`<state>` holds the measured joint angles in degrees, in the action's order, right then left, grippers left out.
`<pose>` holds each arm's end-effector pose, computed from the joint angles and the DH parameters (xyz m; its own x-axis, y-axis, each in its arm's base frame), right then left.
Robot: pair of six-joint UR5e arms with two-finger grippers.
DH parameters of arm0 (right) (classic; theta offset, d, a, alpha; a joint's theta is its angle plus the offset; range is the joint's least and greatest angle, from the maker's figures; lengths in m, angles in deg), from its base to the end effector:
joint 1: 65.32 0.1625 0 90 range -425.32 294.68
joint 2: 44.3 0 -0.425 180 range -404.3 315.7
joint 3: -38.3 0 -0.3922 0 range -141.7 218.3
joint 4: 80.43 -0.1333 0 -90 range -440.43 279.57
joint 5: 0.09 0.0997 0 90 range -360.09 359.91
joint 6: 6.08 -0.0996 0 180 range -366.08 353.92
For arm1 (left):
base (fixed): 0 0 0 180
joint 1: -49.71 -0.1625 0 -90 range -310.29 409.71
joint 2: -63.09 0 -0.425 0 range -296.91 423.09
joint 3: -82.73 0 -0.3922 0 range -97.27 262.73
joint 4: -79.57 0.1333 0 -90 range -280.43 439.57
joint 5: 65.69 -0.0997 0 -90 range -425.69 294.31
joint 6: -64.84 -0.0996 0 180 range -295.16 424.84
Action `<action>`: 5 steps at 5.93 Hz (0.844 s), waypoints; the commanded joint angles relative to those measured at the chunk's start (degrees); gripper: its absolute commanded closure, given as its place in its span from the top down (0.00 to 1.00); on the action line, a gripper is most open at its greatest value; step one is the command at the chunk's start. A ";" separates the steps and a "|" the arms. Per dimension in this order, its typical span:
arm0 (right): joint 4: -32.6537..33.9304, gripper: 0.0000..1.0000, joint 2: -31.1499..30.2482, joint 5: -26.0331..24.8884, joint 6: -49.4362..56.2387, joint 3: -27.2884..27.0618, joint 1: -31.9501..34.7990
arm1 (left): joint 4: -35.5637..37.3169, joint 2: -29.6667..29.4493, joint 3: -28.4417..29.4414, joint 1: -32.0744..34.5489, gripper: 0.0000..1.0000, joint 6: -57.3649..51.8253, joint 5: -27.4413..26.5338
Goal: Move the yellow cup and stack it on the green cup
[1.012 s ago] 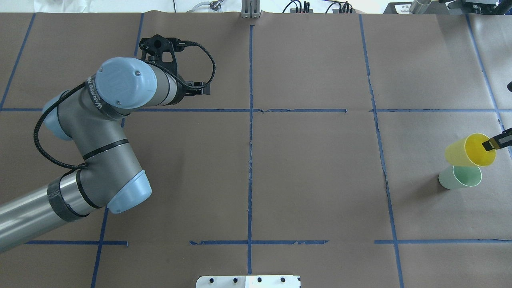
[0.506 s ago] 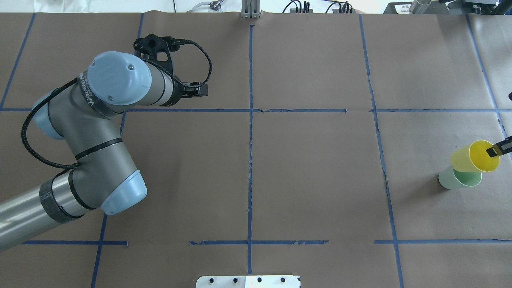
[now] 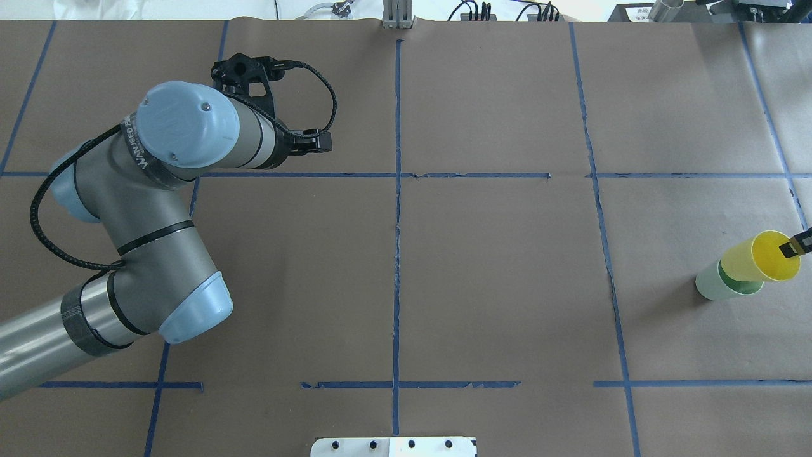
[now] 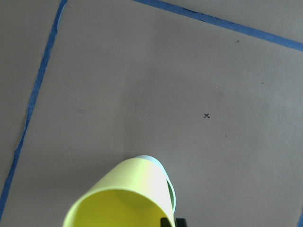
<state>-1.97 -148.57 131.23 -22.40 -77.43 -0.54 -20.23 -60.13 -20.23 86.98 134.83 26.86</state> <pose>-0.1096 -0.3912 0.5264 0.6568 -0.2971 0.6931 0.2164 0.9547 0.2042 0.4334 -0.4917 0.2081 0.6153 -0.0387 -0.7873 0.3885 0.8839 0.2602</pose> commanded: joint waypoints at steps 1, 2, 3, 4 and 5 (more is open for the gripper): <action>-0.07 0.00 -0.84 0.95 0.15 -0.12 0.08 | 0.04 0.00 0.04 -0.08 1.00 0.23 -0.01; -0.07 0.00 -0.93 0.95 0.32 0.06 -0.01 | 0.05 0.00 0.04 -0.08 1.00 0.23 -0.01; 0.45 0.33 -0.84 0.95 0.33 0.32 -0.10 | -0.04 0.00 0.04 -0.08 1.00 0.23 -0.01; 0.46 0.99 -0.93 0.95 0.24 0.50 -0.10 | 0.04 0.08 0.04 -0.08 1.00 0.15 0.08; 0.37 1.00 -0.67 0.87 0.24 0.93 -0.10 | 0.13 0.08 0.04 0.00 1.00 0.06 0.26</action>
<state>-1.57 -149.40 132.16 -22.14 -76.86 -0.62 -20.18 -60.08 -20.20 86.90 134.97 26.97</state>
